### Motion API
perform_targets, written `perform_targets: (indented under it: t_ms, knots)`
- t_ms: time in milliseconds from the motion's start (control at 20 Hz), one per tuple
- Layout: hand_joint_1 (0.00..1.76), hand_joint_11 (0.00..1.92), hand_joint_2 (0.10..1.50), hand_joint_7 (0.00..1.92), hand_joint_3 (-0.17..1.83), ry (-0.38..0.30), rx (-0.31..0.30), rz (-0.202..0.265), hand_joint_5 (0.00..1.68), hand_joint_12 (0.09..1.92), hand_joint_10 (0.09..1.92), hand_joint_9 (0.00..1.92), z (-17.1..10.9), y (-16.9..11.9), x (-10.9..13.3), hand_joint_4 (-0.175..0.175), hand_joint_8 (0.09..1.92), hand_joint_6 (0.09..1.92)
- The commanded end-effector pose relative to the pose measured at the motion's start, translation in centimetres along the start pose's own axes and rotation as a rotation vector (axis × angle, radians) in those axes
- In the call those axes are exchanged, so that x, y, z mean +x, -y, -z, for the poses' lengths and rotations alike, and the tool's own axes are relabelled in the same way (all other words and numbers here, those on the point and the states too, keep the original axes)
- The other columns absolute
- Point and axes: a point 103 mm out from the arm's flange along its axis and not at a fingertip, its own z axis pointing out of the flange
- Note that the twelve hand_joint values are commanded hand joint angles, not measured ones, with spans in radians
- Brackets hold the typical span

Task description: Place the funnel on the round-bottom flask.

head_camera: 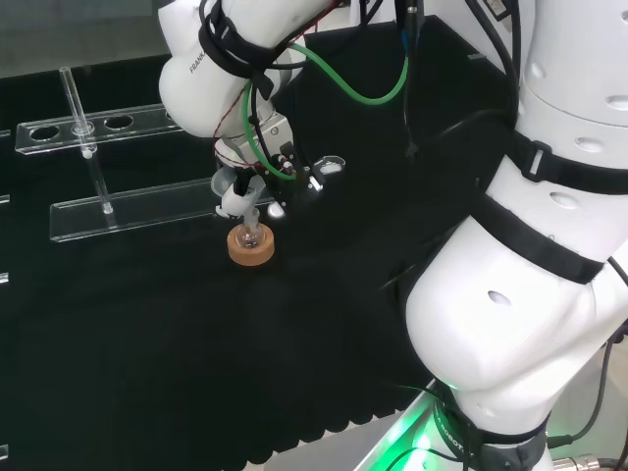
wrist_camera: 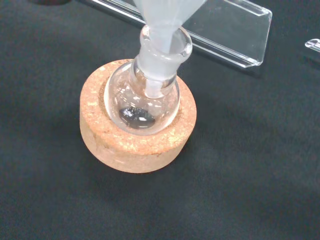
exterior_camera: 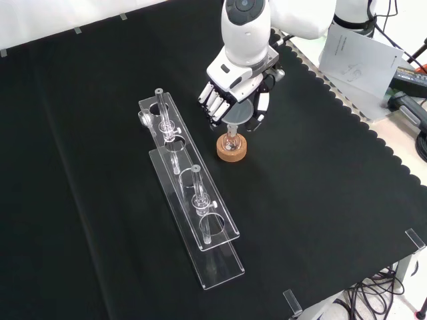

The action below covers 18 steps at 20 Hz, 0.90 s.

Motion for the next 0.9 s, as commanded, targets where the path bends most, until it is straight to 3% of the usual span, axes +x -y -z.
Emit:
perform_targets:
  t_ms: [50, 900]
  knots:
    - [0.65, 0.55, 0.79, 0.53, 0.52, -0.003, 0.001, 0.002, 0.55, 1.27, 0.69, 0.79, 0.01, -0.22, 0.09, -0.086, 0.88, 0.75]
    - [0.64, 0.54, 0.75, 0.5, 0.51, -0.009, 0.011, -0.006, 0.44, 1.28, 0.69, 0.77, -0.3, -0.21, -0.07, -0.091, 0.88, 0.67]
